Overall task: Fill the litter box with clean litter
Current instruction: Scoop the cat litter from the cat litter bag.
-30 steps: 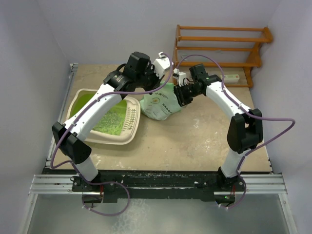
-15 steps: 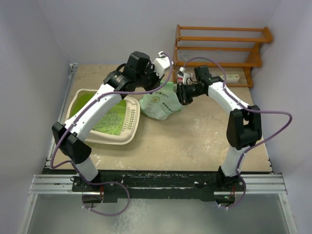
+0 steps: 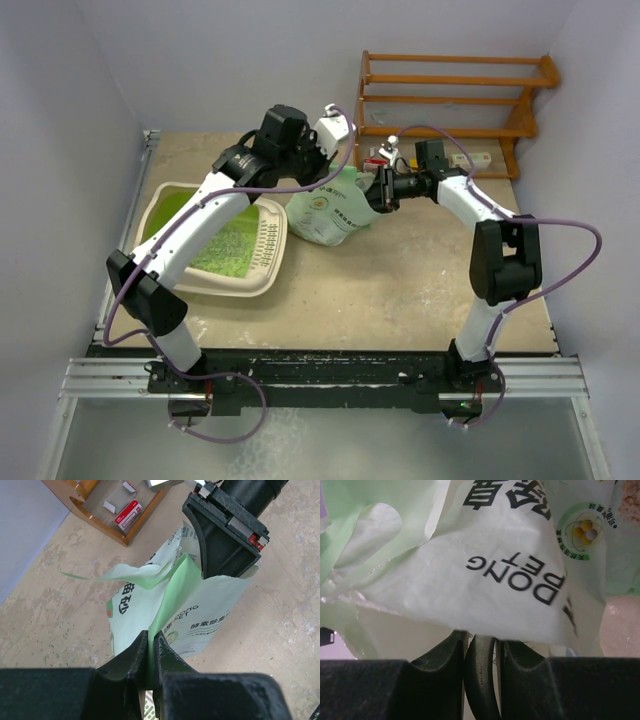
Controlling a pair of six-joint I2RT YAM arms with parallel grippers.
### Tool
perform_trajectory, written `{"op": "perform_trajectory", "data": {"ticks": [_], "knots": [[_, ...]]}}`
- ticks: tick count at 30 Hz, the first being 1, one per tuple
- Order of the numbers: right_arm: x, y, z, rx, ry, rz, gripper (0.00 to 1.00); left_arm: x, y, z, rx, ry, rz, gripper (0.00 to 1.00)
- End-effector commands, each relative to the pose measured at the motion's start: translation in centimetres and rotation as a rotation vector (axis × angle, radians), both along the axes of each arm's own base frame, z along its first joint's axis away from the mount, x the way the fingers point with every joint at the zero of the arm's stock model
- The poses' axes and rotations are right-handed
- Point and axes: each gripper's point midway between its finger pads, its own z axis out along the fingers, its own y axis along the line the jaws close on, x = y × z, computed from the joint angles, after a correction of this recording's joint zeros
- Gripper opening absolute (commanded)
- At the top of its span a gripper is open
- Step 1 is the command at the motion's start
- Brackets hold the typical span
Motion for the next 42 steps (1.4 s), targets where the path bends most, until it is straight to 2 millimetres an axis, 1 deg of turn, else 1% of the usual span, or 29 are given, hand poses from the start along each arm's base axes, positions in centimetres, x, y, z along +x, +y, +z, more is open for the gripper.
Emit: {"op": "perform_trajectory", "data": {"ticks": [1,5,7,11,13,14,15,17,20,24,29,35,36,40,42], "knots": [[-0.3,0.1,5.6,0.199,-0.109,0.088,0.0,0.5,-1.1,6.8,-0.166,-0.158,-0.008,0.03],[-0.3,-0.8,6.2,0.221,-0.11,0.074,0.0,0.6,-1.0,7.0,-0.171,-0.163,0.002,0.03],[-0.3,-1.3,6.6,0.231,-0.117,0.068,0.0,0.7,-0.8,7.1,-0.178,-0.165,0.021,0.07],[-0.2,-2.5,7.5,0.243,-0.121,0.051,0.0,0.9,-0.4,7.6,-0.187,-0.172,0.054,0.27],[-0.3,-3.1,7.9,0.246,-0.124,0.042,0.0,1.0,-0.2,7.8,-0.19,-0.173,0.067,0.39],[-0.3,-3.5,8.0,0.245,-0.126,0.036,0.0,0.9,-0.2,7.9,-0.191,-0.174,0.068,0.55],[-0.4,-3.9,8.2,0.243,-0.126,0.03,0.0,0.8,0.0,8.0,-0.192,-0.176,0.07,0.59],[-0.6,-4.7,8.4,0.23,-0.128,0.013,0.0,0.8,0.2,8.2,-0.19,-0.177,0.081,0.64],[-1.2,-5.7,8.5,0.199,-0.139,0.001,0.0,0.4,0.8,8.6,-0.186,-0.178,0.094,0.68],[-2.0,-6.8,8.7,0.168,-0.162,-0.004,0.0,-0.1,1.4,9.3,-0.193,-0.194,0.103,0.71],[-2.4,-8.8,9.2,0.163,-0.163,-0.043,0.0,-0.9,2.5,10.5,-0.211,-0.216,0.131,0.74],[-3.7,-10.8,9.6,0.159,-0.137,-0.049,0.0,-1.7,4.0,11.9,-0.226,-0.249,0.163,0.76],[-4.1,-11.1,9.7,0.164,-0.114,-0.052,0.0,-1.9,4.1,12.2,-0.23,-0.255,0.168,0.76],[-4.4,-12.3,9.7,0.185,-0.087,-0.065,0.0,-2.1,4.4,12.7,-0.24,-0.265,0.173,0.77],[-4.5,-12.7,9.9,0.186,-0.106,-0.064,0.0,-2.2,4.5,12.7,-0.241,-0.264,0.173,0.77]]}}
